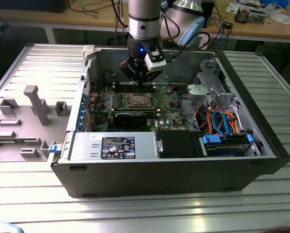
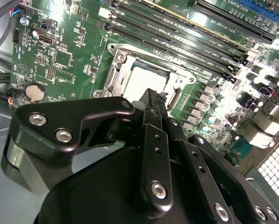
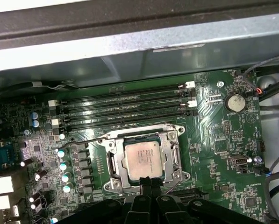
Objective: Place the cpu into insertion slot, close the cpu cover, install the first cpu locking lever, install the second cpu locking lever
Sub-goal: 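Install the first cpu locking lever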
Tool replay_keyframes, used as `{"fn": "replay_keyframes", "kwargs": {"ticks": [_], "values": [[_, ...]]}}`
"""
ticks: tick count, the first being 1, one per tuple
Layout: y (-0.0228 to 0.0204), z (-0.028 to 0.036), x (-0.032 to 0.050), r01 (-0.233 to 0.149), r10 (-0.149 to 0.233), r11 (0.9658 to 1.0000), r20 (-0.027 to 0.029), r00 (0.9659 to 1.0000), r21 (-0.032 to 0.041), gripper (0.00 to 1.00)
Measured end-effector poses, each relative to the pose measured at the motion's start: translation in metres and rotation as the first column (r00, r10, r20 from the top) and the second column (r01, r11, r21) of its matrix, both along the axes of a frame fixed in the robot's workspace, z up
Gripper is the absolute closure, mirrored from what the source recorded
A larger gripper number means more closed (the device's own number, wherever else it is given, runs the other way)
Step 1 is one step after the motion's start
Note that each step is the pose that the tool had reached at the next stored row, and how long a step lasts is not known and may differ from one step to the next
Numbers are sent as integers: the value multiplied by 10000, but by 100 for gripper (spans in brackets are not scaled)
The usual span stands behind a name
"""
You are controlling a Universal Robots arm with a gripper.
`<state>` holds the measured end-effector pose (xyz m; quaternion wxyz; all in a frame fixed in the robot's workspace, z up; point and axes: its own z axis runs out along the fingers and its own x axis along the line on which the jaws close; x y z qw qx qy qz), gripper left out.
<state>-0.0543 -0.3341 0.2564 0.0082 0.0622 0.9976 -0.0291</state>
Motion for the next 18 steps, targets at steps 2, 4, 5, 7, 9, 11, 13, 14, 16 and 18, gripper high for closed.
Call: {"fn": "replay_keyframes", "kwargs": {"ticks": [2, 4, 5, 7, 9, 11, 13, 14, 16, 18], "values": [[0, 0, 0, -32, 32, 10000, 0, 10000, 0, 89], [0, 0, 0, -88, 88, 10000, 0, 10000, 0, 89], [0, 0, 0, -101, 101, 9999, 0, 9999, 0, 89], [0, 0, 0, -132, 132, 9999, 0, 9999, 0, 89], [0, 0, 0, -164, 164, 9999, 0, 9999, 0, 89], [0, 0, 0, -193, 193, 9998, 0, 9998, 0, 89], [0, 0, 0, -221, 221, 9998, 0, 9998, 0, 89], [0, 0, 0, -234, 234, 9997, 0, 9997, 0, 89], [0, 0, 0, -267, 267, 9996, 0, 9996, 0, 89], [0, 0, 0, -308, 308, 9995, 0, 9995, 0, 89]]}}
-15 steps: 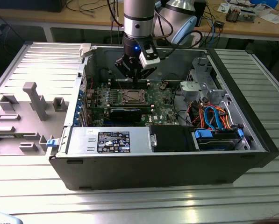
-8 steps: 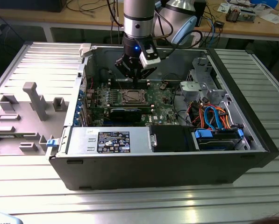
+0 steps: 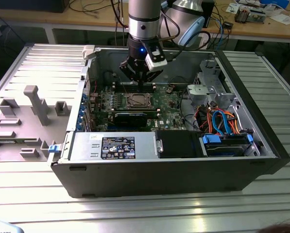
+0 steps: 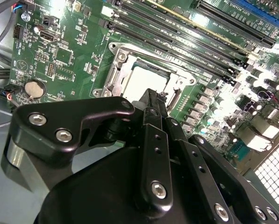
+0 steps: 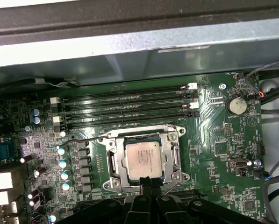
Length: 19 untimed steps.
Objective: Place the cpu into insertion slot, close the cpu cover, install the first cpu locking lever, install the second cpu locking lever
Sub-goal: 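Install the first cpu locking lever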
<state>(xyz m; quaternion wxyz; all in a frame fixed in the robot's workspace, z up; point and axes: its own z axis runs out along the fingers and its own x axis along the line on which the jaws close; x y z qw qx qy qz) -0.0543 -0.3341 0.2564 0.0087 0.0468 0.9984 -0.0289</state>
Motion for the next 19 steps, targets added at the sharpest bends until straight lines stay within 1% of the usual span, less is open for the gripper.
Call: {"fn": "replay_keyframes", "kwargs": {"ticks": [19], "values": [[0, 0, 0, -264, 264, 9997, 1, 9997, 0, 89]]}}
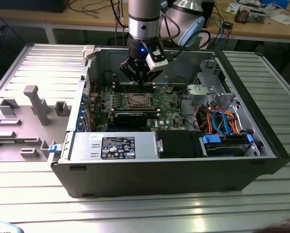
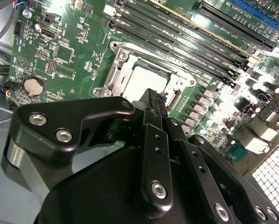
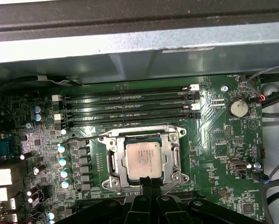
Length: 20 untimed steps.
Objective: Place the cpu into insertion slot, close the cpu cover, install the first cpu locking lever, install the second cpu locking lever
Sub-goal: 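Install the first cpu locking lever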
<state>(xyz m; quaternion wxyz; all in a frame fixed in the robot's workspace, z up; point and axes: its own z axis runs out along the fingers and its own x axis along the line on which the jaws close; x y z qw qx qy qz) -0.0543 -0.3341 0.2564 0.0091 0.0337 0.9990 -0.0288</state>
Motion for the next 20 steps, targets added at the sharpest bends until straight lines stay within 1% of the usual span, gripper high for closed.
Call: {"fn": "replay_keyframes", "kwargs": {"ticks": [20], "values": [[0, 0, 0, -286, 286, 9996, 0, 9996, 0, 89]]}}
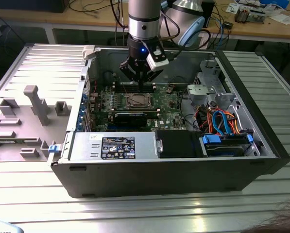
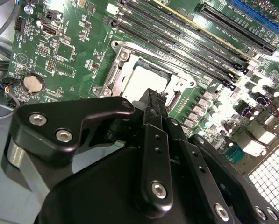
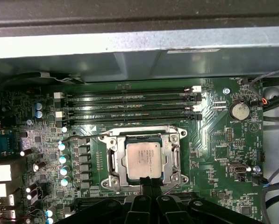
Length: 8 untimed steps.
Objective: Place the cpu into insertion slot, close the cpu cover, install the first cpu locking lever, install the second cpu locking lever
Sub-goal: 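Install the first cpu locking lever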
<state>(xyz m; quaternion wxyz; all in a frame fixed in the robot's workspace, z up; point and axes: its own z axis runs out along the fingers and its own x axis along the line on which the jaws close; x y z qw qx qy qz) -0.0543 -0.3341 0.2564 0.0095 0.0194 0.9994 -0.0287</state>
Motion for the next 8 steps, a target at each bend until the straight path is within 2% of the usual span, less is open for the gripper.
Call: {"fn": "replay_keyframes", "kwargs": {"ticks": [8], "values": [[0, 0, 0, -139, 139, 9999, 0, 9999, 0, 89]]}}
